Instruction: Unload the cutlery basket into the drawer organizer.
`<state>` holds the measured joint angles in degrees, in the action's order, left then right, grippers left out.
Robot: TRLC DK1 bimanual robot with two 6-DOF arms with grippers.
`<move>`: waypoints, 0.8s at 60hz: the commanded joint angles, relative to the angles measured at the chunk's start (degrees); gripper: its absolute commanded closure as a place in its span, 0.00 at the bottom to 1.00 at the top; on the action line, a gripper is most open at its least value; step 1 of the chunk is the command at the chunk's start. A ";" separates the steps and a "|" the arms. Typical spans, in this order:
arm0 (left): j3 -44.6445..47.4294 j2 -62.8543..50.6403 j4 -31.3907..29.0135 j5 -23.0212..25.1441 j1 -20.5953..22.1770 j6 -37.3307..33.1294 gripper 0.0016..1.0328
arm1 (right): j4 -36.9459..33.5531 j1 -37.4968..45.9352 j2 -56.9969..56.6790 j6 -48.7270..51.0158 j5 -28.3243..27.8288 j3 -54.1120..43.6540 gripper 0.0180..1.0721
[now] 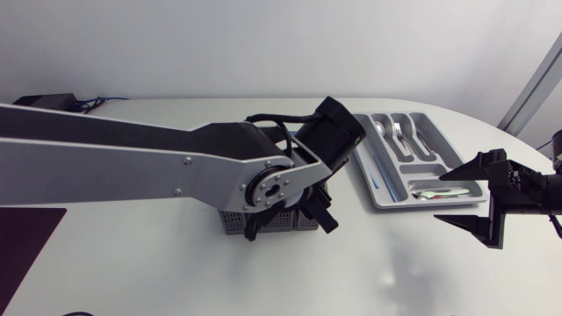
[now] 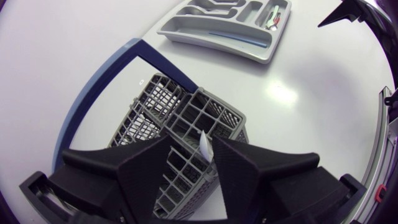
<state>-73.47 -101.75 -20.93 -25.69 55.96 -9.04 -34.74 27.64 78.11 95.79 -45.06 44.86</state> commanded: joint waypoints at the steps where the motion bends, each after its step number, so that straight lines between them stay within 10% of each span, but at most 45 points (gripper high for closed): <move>1: -0.97 -1.08 0.27 -0.59 0.20 0.95 0.71 | -0.94 0.75 -0.94 1.07 -0.73 -1.18 0.04; 16: -0.71 -1.16 0.63 -0.59 0.37 1.13 0.89 | -1.29 0.75 -2.08 1.16 -1.08 -2.06 0.04; 48: 0.08 3.76 0.89 -0.41 1.16 0.51 0.96 | -1.29 1.19 -3.84 1.77 -1.08 -3.82 0.04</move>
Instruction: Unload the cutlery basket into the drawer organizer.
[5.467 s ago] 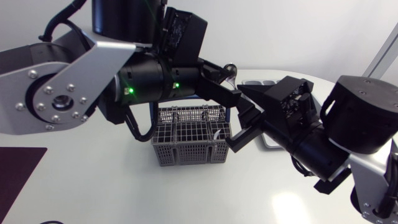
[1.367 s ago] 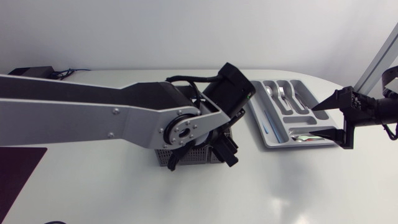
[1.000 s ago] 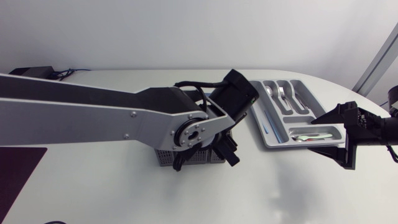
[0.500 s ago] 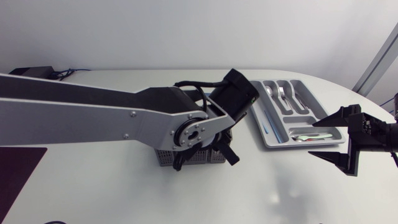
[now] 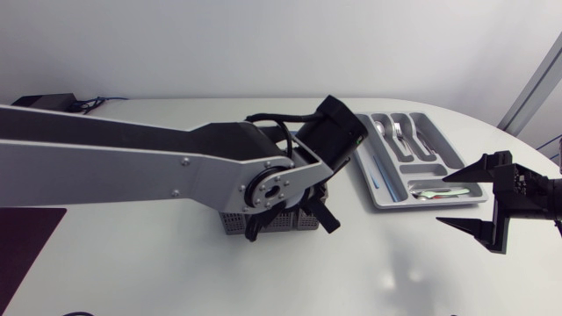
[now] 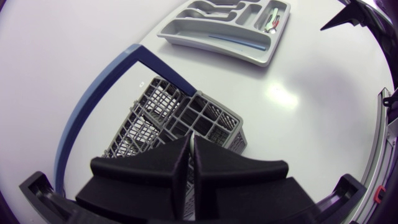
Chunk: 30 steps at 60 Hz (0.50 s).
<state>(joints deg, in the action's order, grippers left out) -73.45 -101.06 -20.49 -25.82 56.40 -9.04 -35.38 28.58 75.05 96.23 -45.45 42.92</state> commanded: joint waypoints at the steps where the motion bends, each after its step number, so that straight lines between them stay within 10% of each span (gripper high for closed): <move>1: 0.06 3.23 0.45 -0.28 0.73 0.42 0.96 | -0.66 0.16 -0.95 1.33 -0.69 -1.96 0.04; 30: 0.59 10.09 0.19 -0.02 1.34 -1.25 0.96 | -5.85 -3.09 -9.13 -8.16 -5.88 -2.31 0.04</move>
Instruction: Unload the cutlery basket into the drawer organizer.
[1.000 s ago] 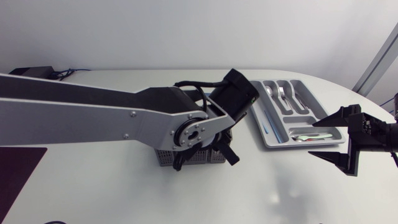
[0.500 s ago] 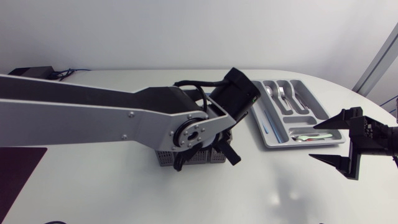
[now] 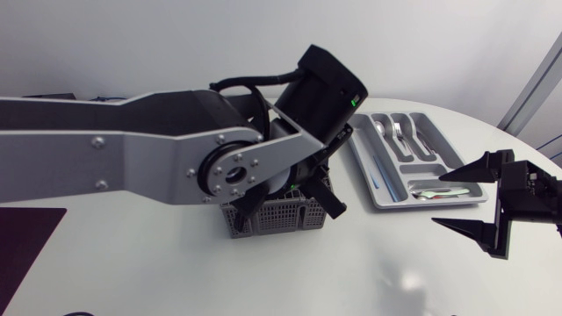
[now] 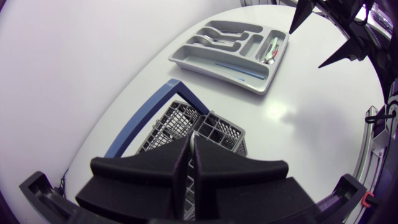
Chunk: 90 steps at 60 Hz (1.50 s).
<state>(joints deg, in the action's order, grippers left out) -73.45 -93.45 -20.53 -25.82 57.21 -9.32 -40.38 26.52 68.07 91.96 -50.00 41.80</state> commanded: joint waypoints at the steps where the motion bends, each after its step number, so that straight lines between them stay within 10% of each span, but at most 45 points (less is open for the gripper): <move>1: 0.59 2.57 0.06 0.07 0.53 -1.05 0.96 | -0.84 -1.30 -2.59 -4.69 -1.33 -1.20 0.04; 25: -0.64 9.34 -4.51 1.04 0.53 -0.35 0.96 | -0.31 -10.35 -10.77 -23.14 -4.23 -1.72 0.05; 36: -1.87 10.30 -4.78 3.76 0.09 2.38 0.96 | 10.50 -18.17 -17.71 -42.66 -3.70 -4.45 0.05; 65: -0.73 7.32 3.57 20.73 -8.43 12.49 0.96 | 34.05 -42.26 -21.32 -69.20 16.42 -10.42 0.05; 90: -1.78 3.80 4.54 23.71 -8.26 13.63 0.96 | 43.02 -47.09 -10.07 -71.66 23.89 -7.88 0.19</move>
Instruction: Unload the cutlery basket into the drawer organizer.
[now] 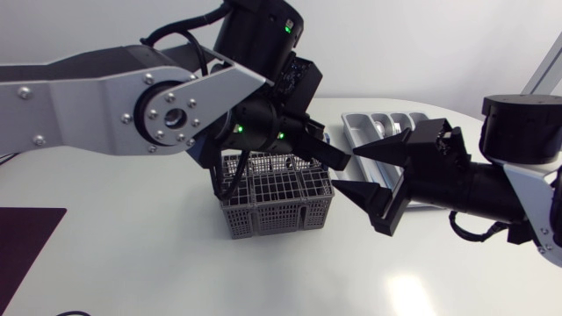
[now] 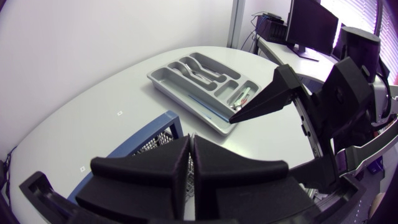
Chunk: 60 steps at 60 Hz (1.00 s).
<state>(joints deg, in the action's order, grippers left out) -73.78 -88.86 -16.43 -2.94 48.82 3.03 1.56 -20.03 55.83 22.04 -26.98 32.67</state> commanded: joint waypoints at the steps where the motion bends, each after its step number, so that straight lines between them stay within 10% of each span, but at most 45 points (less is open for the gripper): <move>1: -1.46 -0.79 0.43 0.83 0.14 1.28 0.96 | 1.16 -0.62 2.61 -1.74 0.97 1.44 0.19; 18: -1.54 -1.14 0.17 1.62 0.40 1.28 0.96 | 3.27 -1.15 6.66 -1.48 2.64 3.72 0.22; 60: -1.46 -1.32 -0.19 1.80 0.31 1.19 0.96 | 5.20 -4.40 8.85 -0.07 5.45 4.60 0.74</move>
<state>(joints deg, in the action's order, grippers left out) -73.78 -88.90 -16.45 -1.72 48.86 3.03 6.07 -23.55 63.83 22.09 -22.17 36.05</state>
